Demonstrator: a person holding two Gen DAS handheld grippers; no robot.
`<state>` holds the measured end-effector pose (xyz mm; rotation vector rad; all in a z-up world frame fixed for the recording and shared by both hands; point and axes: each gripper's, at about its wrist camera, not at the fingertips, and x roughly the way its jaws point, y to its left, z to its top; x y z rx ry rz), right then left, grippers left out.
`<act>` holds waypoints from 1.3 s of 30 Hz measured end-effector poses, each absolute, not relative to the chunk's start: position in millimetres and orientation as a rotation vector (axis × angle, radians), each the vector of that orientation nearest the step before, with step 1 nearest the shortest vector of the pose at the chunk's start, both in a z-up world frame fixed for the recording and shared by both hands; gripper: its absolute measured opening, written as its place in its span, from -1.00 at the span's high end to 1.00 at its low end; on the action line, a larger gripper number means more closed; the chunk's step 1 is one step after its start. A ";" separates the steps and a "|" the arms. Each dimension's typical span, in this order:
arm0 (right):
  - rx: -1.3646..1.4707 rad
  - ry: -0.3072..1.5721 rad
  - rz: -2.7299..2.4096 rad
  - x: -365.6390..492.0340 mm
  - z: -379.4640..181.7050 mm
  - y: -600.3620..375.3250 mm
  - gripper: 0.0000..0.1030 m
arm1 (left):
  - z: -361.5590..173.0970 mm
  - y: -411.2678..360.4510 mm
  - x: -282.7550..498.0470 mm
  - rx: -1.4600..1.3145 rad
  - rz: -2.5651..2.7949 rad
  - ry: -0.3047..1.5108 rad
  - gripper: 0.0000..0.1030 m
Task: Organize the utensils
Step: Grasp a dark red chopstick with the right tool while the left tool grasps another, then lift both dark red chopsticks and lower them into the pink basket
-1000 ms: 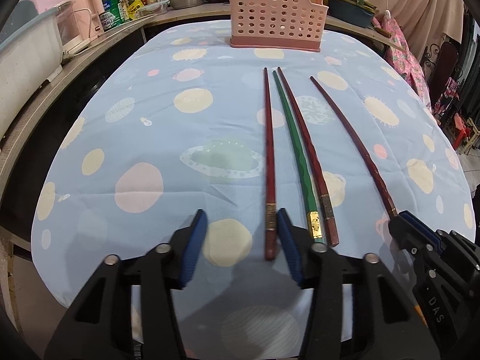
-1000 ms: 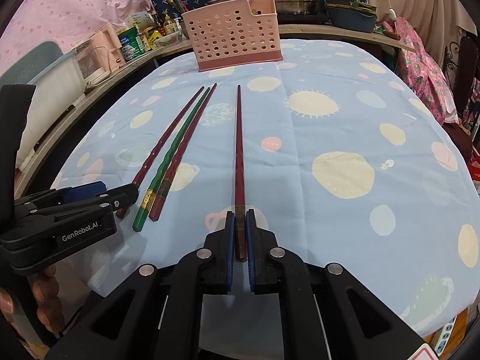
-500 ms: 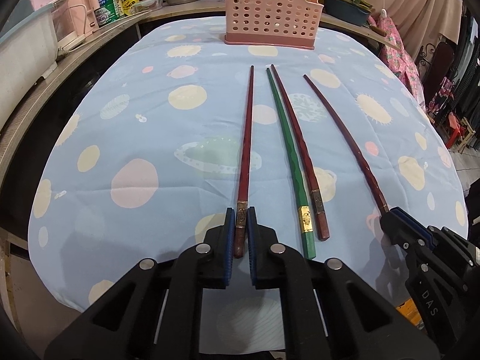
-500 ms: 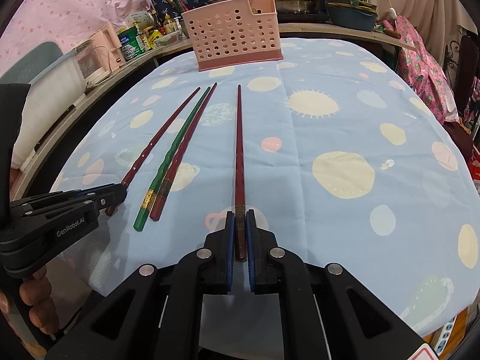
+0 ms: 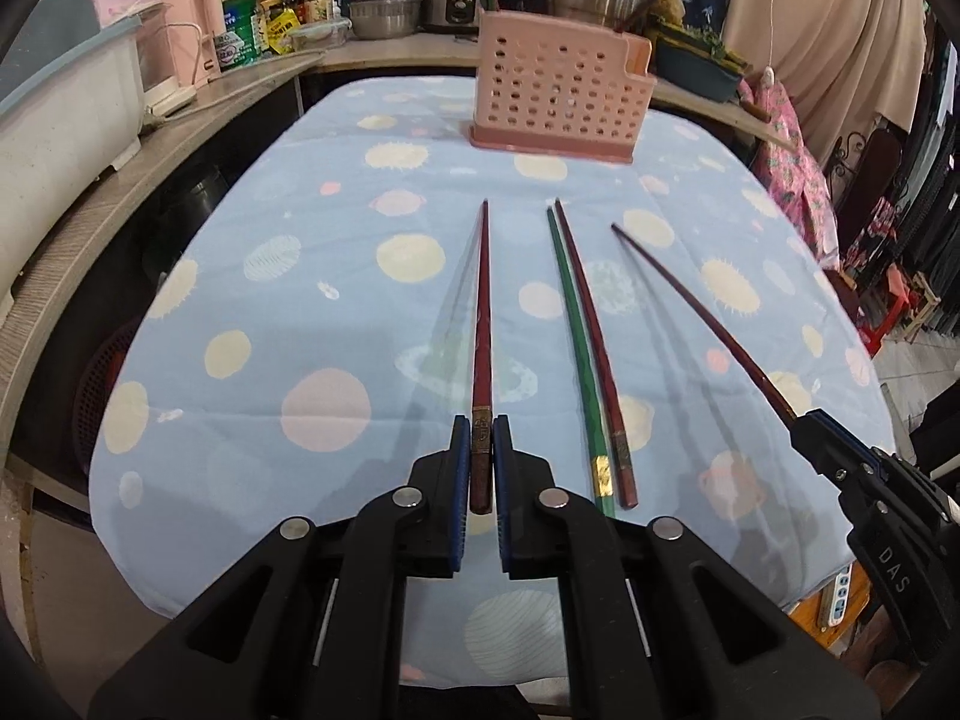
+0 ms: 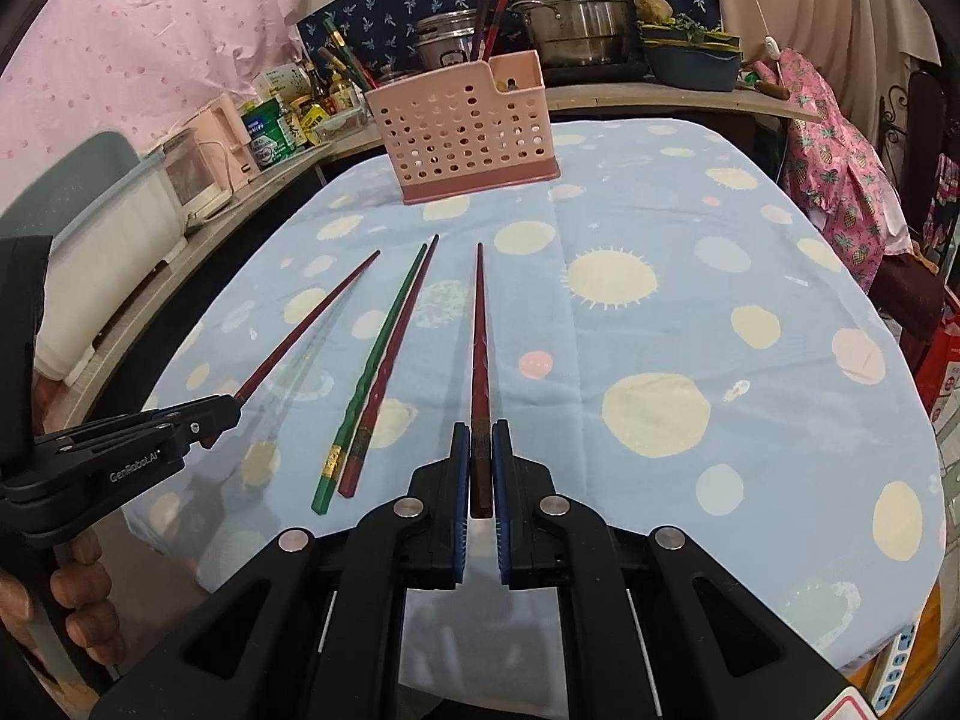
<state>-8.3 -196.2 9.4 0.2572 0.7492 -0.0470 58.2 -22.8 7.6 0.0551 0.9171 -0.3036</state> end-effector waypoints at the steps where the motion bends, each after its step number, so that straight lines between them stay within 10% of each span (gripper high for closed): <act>1: 0.259 0.736 -0.046 -8.7 14.9 -197.5 0.87 | 13.7 -20.9 58.7 0.048 -0.304 0.906 0.86; 39: 0.334 0.313 -0.012 105.0 212.4 -284.0 0.87 | 214.0 -42.1 194.3 -0.071 -0.346 0.522 0.86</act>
